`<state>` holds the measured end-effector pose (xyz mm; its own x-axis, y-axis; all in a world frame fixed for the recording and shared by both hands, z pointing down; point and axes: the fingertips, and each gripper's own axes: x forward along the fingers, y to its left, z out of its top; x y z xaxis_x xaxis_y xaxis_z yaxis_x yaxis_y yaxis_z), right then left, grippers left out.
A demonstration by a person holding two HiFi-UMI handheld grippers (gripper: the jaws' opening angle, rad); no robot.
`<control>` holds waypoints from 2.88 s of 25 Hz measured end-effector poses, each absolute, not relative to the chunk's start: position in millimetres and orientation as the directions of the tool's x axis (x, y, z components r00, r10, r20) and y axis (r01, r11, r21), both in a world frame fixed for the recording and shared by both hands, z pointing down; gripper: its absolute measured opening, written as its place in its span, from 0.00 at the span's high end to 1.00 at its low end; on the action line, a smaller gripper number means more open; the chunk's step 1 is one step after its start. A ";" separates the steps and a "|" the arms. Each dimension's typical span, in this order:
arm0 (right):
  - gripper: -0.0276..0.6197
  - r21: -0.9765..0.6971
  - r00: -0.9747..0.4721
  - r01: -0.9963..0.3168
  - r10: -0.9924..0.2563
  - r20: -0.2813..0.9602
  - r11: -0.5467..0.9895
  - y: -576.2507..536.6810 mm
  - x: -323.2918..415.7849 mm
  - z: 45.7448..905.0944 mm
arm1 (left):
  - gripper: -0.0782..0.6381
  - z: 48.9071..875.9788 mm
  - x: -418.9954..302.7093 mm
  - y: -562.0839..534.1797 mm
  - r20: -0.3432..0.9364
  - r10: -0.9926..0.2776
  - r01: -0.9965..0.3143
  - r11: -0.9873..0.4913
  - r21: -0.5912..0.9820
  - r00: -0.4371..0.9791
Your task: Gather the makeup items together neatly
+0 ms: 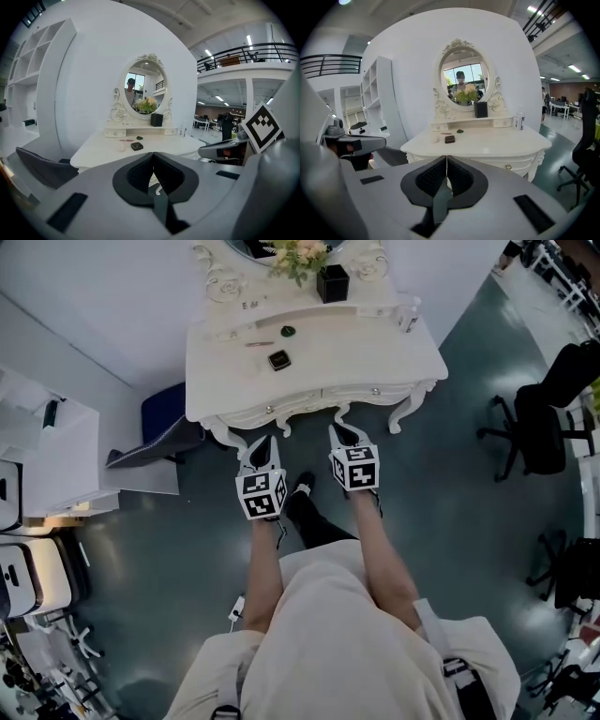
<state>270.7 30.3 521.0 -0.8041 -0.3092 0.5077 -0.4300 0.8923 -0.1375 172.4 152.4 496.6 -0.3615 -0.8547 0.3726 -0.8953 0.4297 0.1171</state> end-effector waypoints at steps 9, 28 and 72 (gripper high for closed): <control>0.89 -0.134 -0.786 -0.436 -0.303 0.539 0.890 -18.5 188.5 525.6 | 0.87 496.7 84.4 114.1 0.393 -0.852 -0.895 0.425 0.134 -0.346; 0.89 -0.191 -0.753 -0.497 -0.311 0.579 0.846 -99.1 73.0 543.4 | 0.87 498.5 -31.6 15.1 0.430 -0.873 -0.943 0.308 0.126 -0.228; 0.83 -0.128 -0.671 -0.576 -0.378 0.638 0.807 -117.5 -35.8 597.0 | 0.87 556.2 -172.2 -52.6 0.512 -0.859 -0.982 0.073 0.175 0.027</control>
<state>-35.8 -117.5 597.0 -0.6706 -0.3777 0.6384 -0.5761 0.8073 -0.1276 -172.2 -52.6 556.2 0.0273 -0.8588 0.5116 -0.9819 0.0731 0.1750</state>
